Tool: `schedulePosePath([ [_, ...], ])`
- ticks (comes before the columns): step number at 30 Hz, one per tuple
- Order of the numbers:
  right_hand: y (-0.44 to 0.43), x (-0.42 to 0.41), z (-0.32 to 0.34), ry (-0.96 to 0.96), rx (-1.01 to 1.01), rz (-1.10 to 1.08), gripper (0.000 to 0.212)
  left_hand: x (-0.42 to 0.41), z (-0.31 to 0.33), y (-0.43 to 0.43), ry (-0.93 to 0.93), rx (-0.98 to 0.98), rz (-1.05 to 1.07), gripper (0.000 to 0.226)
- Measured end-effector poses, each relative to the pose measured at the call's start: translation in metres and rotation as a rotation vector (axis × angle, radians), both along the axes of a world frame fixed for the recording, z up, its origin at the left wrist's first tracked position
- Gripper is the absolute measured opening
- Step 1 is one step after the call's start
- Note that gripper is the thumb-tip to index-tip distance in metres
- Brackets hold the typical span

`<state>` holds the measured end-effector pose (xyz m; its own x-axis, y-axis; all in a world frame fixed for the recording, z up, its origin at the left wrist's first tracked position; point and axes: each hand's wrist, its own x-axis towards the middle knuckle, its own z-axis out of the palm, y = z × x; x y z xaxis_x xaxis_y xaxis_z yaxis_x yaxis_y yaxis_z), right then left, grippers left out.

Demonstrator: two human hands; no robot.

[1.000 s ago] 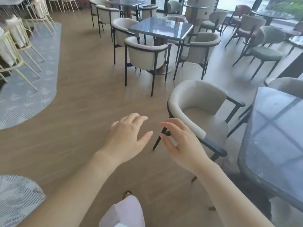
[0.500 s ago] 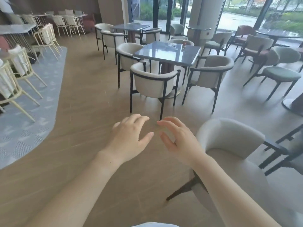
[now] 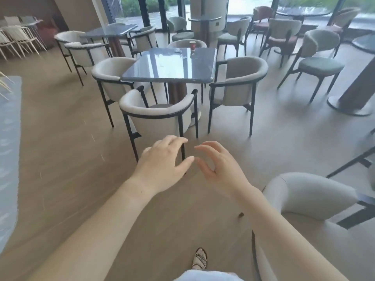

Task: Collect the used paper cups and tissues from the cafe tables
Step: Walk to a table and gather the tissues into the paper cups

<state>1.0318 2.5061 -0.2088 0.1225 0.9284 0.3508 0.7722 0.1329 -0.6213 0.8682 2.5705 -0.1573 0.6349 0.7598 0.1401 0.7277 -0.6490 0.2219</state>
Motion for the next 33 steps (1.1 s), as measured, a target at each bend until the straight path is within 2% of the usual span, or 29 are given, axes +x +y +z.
schedulePosePath([
  [6,0.129,0.078,0.023,-0.010,-0.006,-0.044,0.029,0.075,0.016,0.140,0.001,0.041,-0.044,0.049],
  [9,0.171,0.109,0.015,0.004,-0.023,-0.100,0.029,0.114,0.002,0.185,-0.007,0.010,-0.108,0.047],
  [16,0.269,0.197,-0.014,-0.110,-0.107,-0.241,0.031,0.217,-0.035,0.309,-0.017,-0.043,-0.247,0.047],
  [26,0.409,0.371,-0.005,-0.083,-0.157,-0.517,0.032,0.422,-0.027,0.490,0.003,-0.033,-0.555,0.048],
  [33,0.447,0.490,-0.010,-0.003,-0.146,-0.739,0.030,0.575,-0.028,0.548,0.036,-0.062,-0.791,0.049],
])
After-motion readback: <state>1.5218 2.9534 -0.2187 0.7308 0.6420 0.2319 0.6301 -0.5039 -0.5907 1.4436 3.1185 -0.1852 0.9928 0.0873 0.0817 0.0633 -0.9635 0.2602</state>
